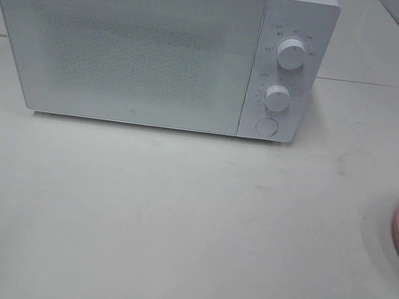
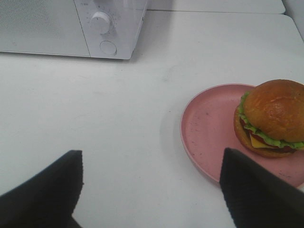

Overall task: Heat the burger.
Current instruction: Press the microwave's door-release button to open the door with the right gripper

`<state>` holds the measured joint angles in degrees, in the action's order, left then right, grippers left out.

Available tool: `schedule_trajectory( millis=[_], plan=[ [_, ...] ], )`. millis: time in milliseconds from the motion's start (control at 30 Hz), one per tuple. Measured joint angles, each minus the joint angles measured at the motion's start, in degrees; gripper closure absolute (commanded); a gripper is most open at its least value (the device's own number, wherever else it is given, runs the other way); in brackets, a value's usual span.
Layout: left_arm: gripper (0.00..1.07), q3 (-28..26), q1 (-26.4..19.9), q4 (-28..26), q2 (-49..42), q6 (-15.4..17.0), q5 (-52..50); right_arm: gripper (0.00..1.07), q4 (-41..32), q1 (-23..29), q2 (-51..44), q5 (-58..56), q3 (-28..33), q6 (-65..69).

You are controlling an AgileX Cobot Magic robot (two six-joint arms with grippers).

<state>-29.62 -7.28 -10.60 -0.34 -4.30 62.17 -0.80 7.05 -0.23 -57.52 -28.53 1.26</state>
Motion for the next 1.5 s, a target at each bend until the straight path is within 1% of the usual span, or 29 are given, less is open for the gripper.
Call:
schedule_trajectory(
  millis=[700,767,1167,1200,1367,1433,1500],
  plan=[
    [0.04,0.00,0.00,0.00,0.00,0.00,0.00,0.31,0.00,0.00,0.06,0.11,-0.63,1.72],
    [0.04,0.00,0.00,0.00,0.00,0.00,0.00,0.31,0.00,0.00,1.83,0.92,-1.43,2.06],
    [0.04,0.00,0.00,0.00,0.00,0.00,0.00,0.31,0.00,0.00,12.72,8.42,-1.49,2.06],
    [0.04,0.00,0.00,0.00,0.00,0.00,0.00,0.31,0.00,0.00,15.01,10.31,-1.49,2.06],
    [0.04,0.00,0.00,0.00,0.00,0.00,0.00,0.31,0.00,0.00,18.96,13.98,-1.49,2.06],
    [0.04,0.00,0.00,0.00,0.00,0.00,0.00,0.31,0.00,0.00,23.26,18.45,-1.49,2.06],
    [0.04,0.00,0.00,0.00,0.00,0.00,0.00,0.31,0.00,0.00,24.12,19.71,-1.49,2.06]
  ],
)
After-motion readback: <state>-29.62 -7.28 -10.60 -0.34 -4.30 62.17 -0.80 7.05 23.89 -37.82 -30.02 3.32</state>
